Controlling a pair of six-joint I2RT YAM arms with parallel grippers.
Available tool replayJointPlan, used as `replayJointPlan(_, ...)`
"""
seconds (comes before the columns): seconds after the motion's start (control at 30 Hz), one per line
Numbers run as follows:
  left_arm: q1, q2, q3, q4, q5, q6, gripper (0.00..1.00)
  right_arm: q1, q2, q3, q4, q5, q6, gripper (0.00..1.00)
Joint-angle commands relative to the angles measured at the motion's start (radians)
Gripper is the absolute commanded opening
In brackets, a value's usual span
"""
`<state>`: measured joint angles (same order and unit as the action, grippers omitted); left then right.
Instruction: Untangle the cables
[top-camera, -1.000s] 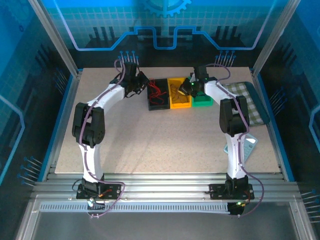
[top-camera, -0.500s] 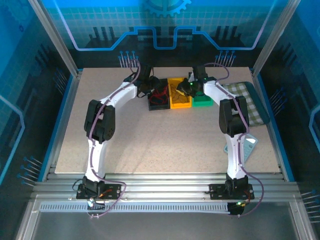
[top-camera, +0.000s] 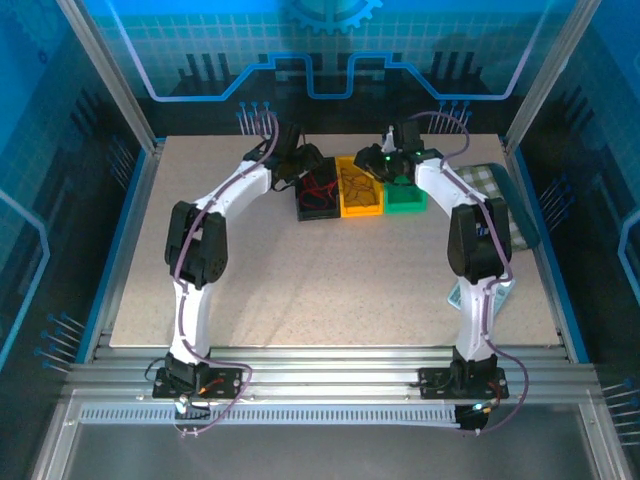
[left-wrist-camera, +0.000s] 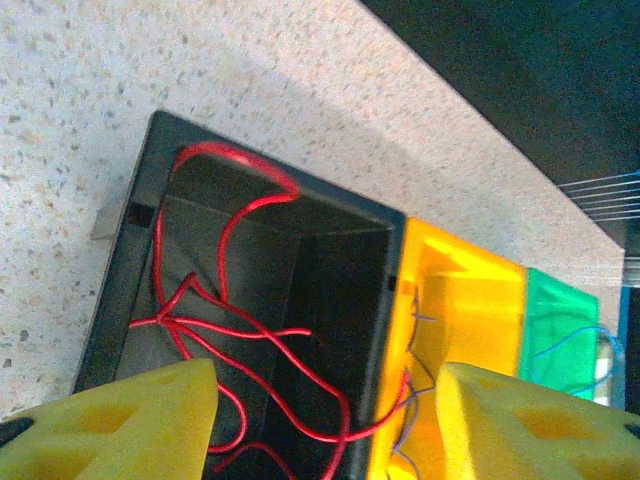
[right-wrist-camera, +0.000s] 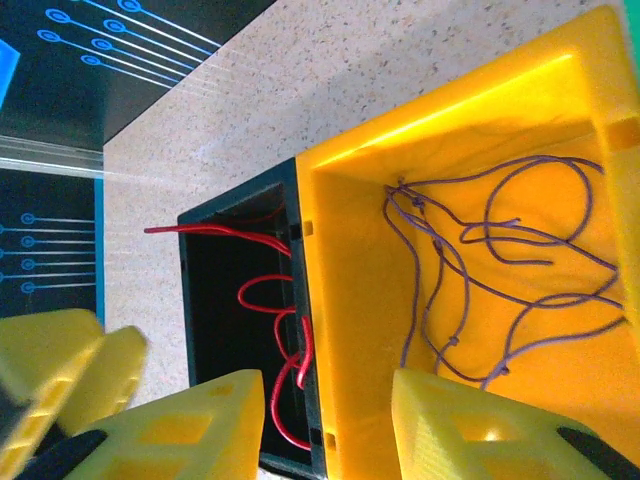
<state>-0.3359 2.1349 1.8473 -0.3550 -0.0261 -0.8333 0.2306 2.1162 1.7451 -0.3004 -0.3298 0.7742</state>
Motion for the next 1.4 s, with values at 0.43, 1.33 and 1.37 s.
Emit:
replayJointPlan(0.43, 0.034, -0.631, -0.794, 0.158, -0.723, 0.441, 0.99, -0.029, -0.822, -1.077, 0.725, 0.795, -0.478, 1.00)
replayJointPlan(1.33, 0.164, -0.702, -1.261, 0.651, -0.677, 0.651, 0.99, -0.108, -0.573, -1.230, 1.199, 0.453, -0.744, 1.00)
replayJointPlan(1.37, 0.167, -0.698, -1.274, 0.713, -0.659, 0.673, 0.99, -0.085, -0.620, -1.257, 1.213, 0.472, -0.769, 1.00)
